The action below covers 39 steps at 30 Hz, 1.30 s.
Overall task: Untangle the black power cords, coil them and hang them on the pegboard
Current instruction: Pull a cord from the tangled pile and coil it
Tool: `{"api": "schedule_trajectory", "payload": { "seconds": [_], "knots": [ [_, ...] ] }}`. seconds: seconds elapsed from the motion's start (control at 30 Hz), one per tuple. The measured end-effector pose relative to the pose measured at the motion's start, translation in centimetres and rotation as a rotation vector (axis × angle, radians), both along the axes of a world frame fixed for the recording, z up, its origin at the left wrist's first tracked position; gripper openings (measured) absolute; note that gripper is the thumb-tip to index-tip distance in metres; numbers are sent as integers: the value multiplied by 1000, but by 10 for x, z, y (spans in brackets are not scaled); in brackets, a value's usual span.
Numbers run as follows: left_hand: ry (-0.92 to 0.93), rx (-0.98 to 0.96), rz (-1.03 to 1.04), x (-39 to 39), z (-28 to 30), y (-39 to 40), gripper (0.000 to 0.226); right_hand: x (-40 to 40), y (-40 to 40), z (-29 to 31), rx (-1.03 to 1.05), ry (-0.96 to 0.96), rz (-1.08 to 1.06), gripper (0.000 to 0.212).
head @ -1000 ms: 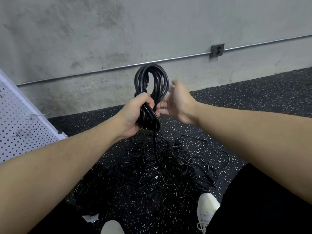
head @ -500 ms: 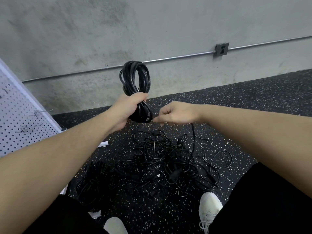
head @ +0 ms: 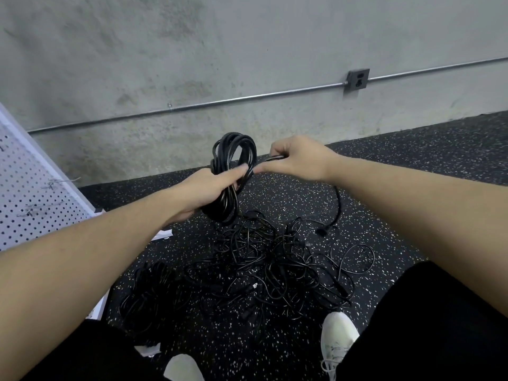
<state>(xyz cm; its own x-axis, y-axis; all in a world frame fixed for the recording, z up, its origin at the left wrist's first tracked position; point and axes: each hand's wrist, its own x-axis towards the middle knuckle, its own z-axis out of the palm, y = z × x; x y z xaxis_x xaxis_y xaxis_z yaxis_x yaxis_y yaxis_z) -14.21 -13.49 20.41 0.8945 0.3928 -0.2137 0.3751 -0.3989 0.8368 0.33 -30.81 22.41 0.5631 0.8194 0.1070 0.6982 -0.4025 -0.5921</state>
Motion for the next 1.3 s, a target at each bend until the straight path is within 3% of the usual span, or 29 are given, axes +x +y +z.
{"api": "schedule_trajectory", "payload": {
  "seconds": [0.07,0.13,0.2,0.27,0.33,0.47,0.6,0.7,0.77,0.93,1.07,1.13,1.3],
  "knots": [
    [-40,-52,35,0,1,-2,82,-2,0,3,40,41,50,33],
    [-13,-14,16,1,2,-3,83,-7,1,5,66,36,105,19],
    [80,110,-72,2,2,-5,58,-9,3,6,92,-9,123,19],
    [147,231,-121,3,0,-9,25,-8,5,7,76,-104,60,34],
    [176,261,-121,3,-2,-8,19,-6,5,7,53,-170,-13,50],
    [134,172,-163,1,1,-6,21,-9,8,5,199,-73,45,49],
    [110,-11,-240,0,1,-9,11,-5,9,-2,199,253,92,41],
    [124,21,-283,-1,-2,-9,21,-3,5,-6,179,409,97,33],
    [95,34,-248,-3,-3,-10,19,-3,6,-6,208,464,92,32],
    [-1,-198,-77,-2,-3,-13,10,1,10,-4,405,633,31,28],
    [-43,-306,-8,-1,3,-14,8,-3,11,-1,499,647,-8,27],
    [-42,-360,-11,-1,4,-12,22,-3,10,-2,506,657,-15,26],
    [36,-181,-110,-2,1,-10,30,-5,3,-6,366,488,-34,30]
  ]
}}
